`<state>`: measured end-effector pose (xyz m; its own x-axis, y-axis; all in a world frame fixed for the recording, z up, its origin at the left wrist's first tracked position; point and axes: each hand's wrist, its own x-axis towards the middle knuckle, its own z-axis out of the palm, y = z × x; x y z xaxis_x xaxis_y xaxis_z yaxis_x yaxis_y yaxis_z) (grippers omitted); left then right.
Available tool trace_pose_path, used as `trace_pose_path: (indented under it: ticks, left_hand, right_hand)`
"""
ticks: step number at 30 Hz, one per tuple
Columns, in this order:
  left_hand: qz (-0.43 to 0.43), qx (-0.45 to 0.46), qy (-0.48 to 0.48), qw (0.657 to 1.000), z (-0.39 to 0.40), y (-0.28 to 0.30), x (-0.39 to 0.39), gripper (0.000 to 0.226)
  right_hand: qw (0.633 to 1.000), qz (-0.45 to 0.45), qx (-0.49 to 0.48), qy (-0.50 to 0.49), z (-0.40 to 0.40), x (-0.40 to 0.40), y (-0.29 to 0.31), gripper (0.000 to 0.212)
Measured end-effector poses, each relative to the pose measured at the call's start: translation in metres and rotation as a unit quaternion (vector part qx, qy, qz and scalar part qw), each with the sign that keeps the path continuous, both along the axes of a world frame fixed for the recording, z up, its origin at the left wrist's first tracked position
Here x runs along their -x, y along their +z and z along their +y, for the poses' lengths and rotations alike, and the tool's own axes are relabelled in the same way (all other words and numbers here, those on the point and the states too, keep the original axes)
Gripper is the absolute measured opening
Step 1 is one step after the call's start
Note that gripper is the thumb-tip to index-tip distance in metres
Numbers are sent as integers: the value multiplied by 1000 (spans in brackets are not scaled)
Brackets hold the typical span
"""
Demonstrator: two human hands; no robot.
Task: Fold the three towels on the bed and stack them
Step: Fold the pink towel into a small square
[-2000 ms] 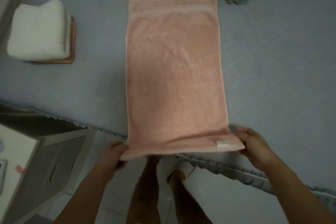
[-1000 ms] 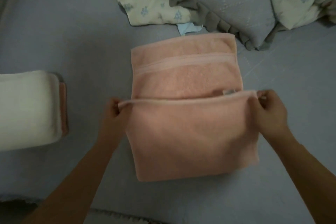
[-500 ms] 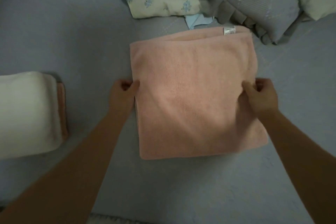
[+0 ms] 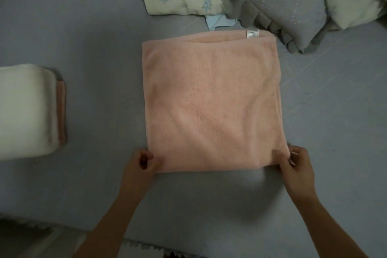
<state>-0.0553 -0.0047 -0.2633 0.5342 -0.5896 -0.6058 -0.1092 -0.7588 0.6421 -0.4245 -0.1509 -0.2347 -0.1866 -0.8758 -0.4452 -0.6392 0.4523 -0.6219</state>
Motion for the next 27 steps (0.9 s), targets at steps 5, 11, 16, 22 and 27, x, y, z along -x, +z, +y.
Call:
trace_pose_path:
  ticks: [5,11,16,22,27]
  left_hand:
    - [31,-36,52,998,17,5,16,25]
    - [50,-67,107,991,79,12,62,17]
    - [6,-18,133,991,64,23,68,32]
    - [-37,-99,-1,994,18,17,49,13]
    - [-62,-180,-33,981,81,25,74,15]
  right_hand:
    - [998,-29,-29,56,-8,12,7,21]
    - [984,18,-152,89,38,69,10,31]
    - [981,57,-159,98,54,92,12,30]
    - [984,21,-134,113,27,80,8,29]
    - [964,86,-199,152,71,105,6,23]
